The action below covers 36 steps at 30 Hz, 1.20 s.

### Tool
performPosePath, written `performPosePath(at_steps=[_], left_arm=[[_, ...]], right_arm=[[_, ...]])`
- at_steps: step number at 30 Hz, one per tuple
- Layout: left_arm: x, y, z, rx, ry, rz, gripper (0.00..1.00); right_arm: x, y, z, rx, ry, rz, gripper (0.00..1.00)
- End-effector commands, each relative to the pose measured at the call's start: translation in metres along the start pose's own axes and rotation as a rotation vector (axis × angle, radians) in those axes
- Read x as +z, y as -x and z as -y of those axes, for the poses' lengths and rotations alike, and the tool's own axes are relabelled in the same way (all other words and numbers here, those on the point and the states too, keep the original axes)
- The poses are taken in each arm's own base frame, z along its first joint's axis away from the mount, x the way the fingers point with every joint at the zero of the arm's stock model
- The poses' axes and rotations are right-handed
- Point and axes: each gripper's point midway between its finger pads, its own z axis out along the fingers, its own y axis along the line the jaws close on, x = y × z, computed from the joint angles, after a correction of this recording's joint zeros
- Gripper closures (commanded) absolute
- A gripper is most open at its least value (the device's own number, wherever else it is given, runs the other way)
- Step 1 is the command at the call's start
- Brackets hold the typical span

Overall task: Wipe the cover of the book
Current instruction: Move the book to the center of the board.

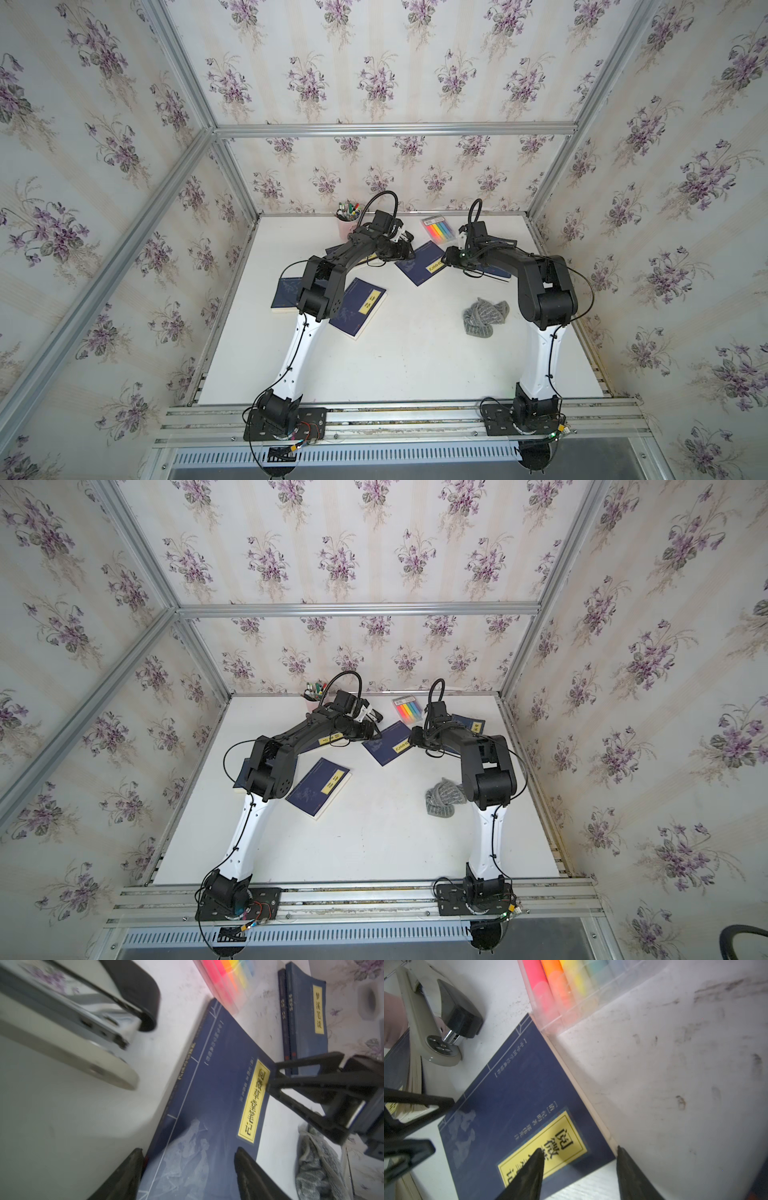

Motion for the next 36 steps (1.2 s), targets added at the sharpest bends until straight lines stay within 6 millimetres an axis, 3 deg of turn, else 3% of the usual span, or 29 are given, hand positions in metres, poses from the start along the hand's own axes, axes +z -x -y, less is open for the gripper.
performPosePath(at_steps=[1,6,10,18,24,31,32,36], left_arm=[[0.0,-0.037,0.022,0.004,-0.049,-0.098,0.3],[-0.009,-0.072,0.054,0.013,-0.101,-0.112,0.3],[-0.013,-0.097,0.064,-0.002,-0.102,-0.127,0.31],[-0.026,-0.146,0.068,-0.041,-0.092,-0.131,0.32],[-0.026,-0.182,0.06,-0.065,-0.076,-0.15,0.35],[-0.034,-0.209,0.077,-0.031,-0.069,-0.161,0.37],[-0.036,-0.215,0.08,-0.025,-0.064,-0.164,0.37],[-0.043,-0.243,0.088,-0.032,-0.036,-0.19,0.37]], right_arm=[[0.004,-0.019,0.001,0.023,0.006,-0.063,0.44],[0.001,-0.024,-0.012,-0.009,0.058,-0.081,0.46],[-0.002,-0.041,-0.022,-0.055,0.049,-0.121,0.47],[-0.029,-0.099,-0.038,-0.085,0.067,-0.154,0.51],[-0.043,-0.146,-0.055,-0.109,0.079,-0.184,0.62],[-0.055,-0.19,-0.079,-0.156,0.049,-0.221,0.67],[-0.059,-0.203,-0.09,-0.181,0.056,-0.234,0.67],[-0.075,-0.234,-0.092,-0.177,0.038,-0.248,0.67]])
